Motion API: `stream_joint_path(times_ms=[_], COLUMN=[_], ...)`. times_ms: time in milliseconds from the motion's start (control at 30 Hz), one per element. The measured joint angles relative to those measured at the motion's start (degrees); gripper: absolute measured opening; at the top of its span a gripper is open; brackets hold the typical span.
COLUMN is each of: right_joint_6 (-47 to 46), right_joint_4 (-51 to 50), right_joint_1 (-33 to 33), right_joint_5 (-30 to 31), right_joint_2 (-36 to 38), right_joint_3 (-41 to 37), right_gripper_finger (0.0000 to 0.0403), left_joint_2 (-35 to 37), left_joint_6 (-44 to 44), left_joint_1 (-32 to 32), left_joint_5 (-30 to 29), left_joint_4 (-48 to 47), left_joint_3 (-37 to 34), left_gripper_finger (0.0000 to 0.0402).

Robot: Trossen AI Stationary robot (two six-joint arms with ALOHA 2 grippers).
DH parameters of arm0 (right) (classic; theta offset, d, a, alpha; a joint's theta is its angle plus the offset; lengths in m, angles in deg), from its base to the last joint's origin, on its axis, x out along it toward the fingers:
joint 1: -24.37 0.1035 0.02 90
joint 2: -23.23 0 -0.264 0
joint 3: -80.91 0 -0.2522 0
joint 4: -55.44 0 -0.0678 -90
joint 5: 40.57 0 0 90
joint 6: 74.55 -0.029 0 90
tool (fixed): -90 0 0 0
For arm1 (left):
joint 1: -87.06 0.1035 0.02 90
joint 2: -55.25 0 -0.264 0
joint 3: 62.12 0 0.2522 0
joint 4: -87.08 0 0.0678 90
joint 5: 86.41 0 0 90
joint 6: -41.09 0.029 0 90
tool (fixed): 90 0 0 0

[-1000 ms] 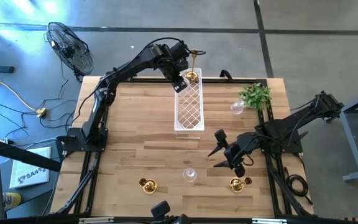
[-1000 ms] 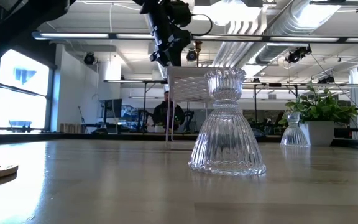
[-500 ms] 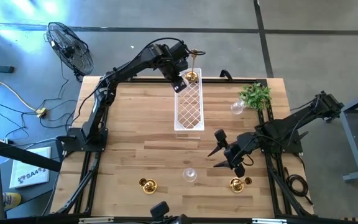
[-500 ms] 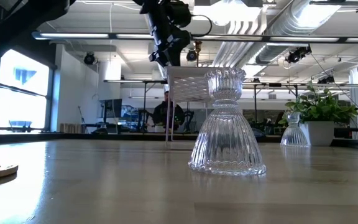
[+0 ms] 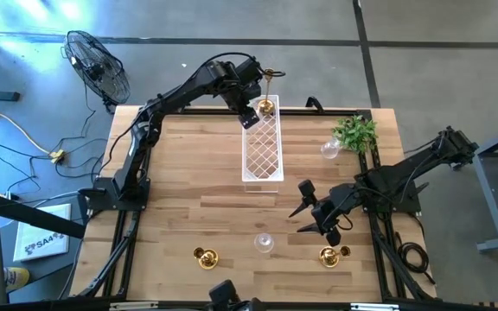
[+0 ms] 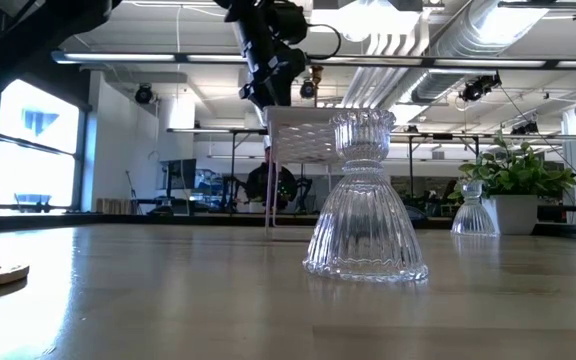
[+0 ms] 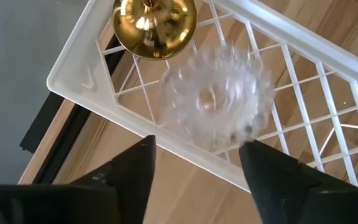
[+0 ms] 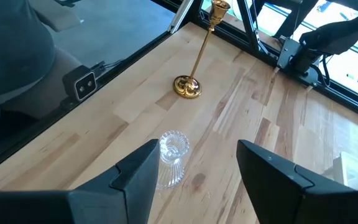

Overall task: Pick & Place candle stick holders
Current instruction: Put the left transparent candle holder on the shelf

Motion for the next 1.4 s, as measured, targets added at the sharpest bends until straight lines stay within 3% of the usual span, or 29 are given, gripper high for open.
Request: stream_joint_path(times_ms=[467, 833, 1000, 1100, 1267, 1400], right_joint_6=[-0.2, -2.0, -2.4, -0.4, -0.1, -2.3], right_joint_4=[-0.8, 1.2, 4.4, 6.9, 8.7, 4.8], right_joint_1=[0.0, 0.0, -0.1, -1.2, -5.5, -9.3], right_joint_5=[0.5, 14.1, 32.5, 39.0, 38.7, 36.3], right_joint_2=[0.0, 0.0, 0.0, 0.1, 1.6, 3.7], right_joint_3=[0.0, 0.0, 0.0, 0.0, 0.6, 1.9], right_gripper_finger=[0.0211, 0.0211, 0.0211, 0.0211, 0.0198, 0.0146], left_joint_2=[0.0, 0.3, 0.7, 1.8, 5.4, 9.0], left_joint_6=[0.0, -0.2, -1.2, -1.3, -1.7, -4.3], left_joint_1=[-0.1, -0.1, -0.6, -1.2, -2.9, -5.8], left_joint_5=[0.0, -2.1, -2.5, -3.3, -7.0, -7.8], left_joint_4=[0.7, -2.4, -6.2, -8.9, -10.6, -12.6], left_joint_3=[0.0, 0.1, 0.2, 0.2, 0.2, 0.0], left_gripper_finger=[0.0230, 0.0231, 0.0231, 0.0231, 0.0231, 0.0231])
